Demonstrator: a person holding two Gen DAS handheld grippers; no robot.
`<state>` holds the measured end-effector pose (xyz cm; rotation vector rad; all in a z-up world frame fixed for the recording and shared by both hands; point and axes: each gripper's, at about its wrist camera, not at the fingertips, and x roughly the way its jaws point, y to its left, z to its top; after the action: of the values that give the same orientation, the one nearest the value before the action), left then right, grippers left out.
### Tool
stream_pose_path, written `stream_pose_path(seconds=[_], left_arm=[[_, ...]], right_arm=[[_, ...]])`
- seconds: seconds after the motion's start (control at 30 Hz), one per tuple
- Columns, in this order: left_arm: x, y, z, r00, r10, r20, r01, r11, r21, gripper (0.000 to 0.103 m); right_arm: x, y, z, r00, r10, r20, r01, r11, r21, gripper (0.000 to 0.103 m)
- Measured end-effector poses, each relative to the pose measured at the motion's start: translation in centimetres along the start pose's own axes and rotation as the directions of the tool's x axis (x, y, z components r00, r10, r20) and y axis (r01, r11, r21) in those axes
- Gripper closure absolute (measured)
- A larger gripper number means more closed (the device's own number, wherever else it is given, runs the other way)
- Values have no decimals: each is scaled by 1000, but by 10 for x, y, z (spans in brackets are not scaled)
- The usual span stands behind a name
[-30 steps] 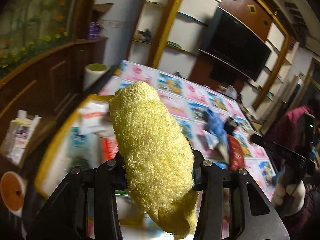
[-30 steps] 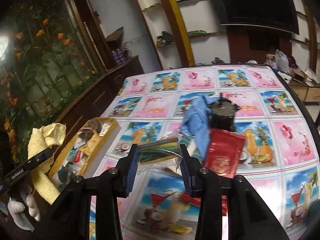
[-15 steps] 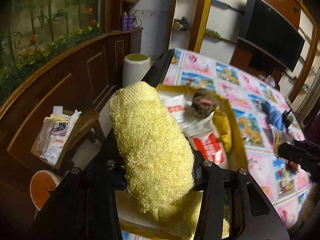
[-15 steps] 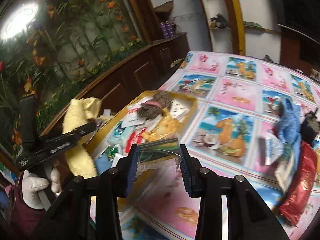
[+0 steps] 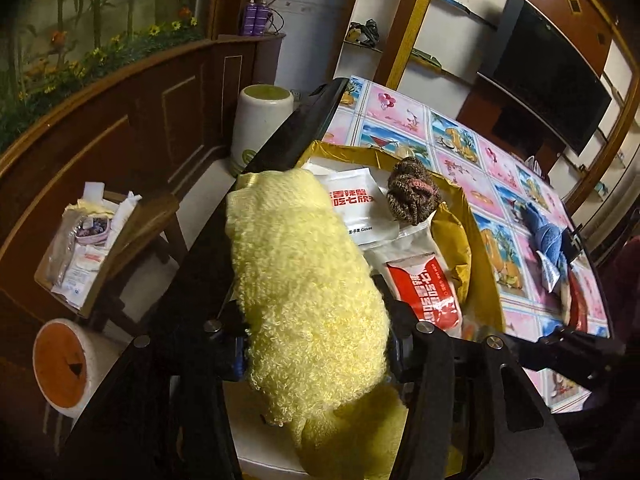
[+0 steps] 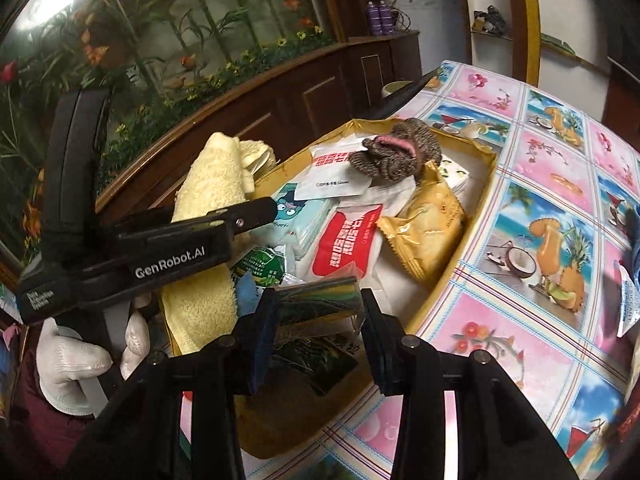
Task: Organize soft objects
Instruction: 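Carry the towel and packet into the white tray and open both tools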
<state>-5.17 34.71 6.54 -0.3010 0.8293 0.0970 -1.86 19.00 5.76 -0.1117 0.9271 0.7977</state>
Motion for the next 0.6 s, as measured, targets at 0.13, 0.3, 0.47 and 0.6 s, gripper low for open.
stream_pose_path(seconds=[0.13, 0.3, 0.47, 0.6], left_arm=[[-9, -4, 2, 1000, 3, 14, -2, 1000, -7, 51], [-25, -19, 1, 997, 65, 51, -67, 997, 33, 51], [-50, -54, -5, 969, 192, 154, -212, 969, 124, 51], [-63, -85, -15, 945, 245, 219, -288, 938, 192, 40]], right_arm=[[4, 0, -1, 1000, 10, 2, -10, 1000, 19, 55], [-4, -5, -2, 999, 6, 31, -7, 999, 34, 46], [-27, -22, -9, 997, 0, 75, -6, 997, 78, 46], [-44, -40, -22, 995, -15, 95, 4, 993, 118, 46]])
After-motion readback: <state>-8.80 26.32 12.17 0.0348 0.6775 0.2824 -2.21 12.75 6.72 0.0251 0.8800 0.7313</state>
